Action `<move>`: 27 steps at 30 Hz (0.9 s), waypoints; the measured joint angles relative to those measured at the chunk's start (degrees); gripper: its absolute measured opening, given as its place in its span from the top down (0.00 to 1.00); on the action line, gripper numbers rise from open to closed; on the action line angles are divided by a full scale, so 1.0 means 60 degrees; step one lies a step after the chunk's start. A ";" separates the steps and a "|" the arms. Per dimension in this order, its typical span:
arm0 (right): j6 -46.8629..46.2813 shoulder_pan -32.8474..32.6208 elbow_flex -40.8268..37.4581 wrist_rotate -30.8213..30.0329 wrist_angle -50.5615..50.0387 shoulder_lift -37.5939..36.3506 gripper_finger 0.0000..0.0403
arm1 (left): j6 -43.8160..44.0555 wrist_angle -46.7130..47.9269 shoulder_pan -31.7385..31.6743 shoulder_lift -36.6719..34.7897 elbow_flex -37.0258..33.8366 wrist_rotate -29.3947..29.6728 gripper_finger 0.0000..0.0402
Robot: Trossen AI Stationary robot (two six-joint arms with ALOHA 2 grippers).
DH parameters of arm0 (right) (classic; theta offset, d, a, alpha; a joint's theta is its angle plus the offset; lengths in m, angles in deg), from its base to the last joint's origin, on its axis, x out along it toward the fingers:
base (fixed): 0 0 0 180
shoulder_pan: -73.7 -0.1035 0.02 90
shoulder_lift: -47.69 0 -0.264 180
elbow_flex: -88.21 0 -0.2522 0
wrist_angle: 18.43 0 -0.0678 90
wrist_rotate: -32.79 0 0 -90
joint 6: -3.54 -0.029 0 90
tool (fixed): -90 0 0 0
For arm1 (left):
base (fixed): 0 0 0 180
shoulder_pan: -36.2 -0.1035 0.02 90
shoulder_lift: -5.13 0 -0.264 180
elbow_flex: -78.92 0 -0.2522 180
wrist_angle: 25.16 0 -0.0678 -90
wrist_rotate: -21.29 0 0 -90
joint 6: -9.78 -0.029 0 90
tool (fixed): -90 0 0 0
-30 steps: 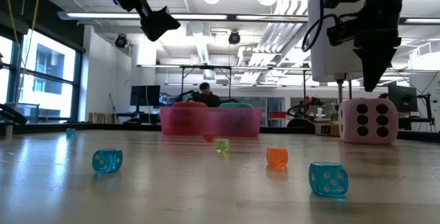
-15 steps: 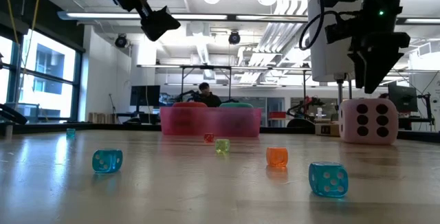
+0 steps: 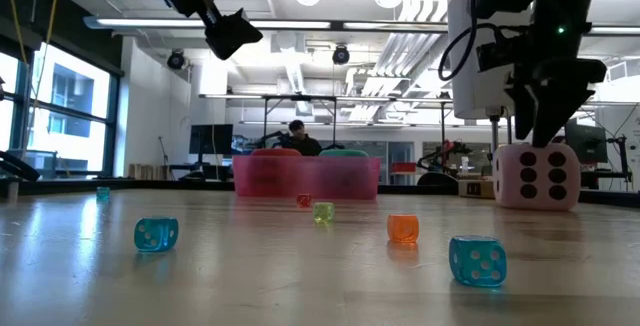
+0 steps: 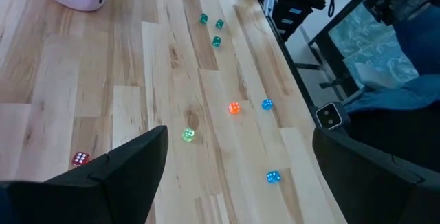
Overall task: Pick & Place Dice
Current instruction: Put the large pink dice into the pink bin
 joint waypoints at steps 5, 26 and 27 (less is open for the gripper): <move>0.0226 0.0000 -0.0013 0.0286 0.0128 0.0007 0.01 | 0.0007 0.0004 0.0000 0.0000 0.0000 -0.0008 0.12; 0.0432 0.0226 -0.0454 0.1614 0.0980 0.0377 0.01 | 0.0044 0.0004 0.0000 0.0000 0.0000 -0.0033 0.12; 0.0405 0.0229 -0.0457 0.1625 0.1082 0.0492 0.01 | 0.0047 0.0004 0.0000 0.0000 0.0000 -0.0033 0.12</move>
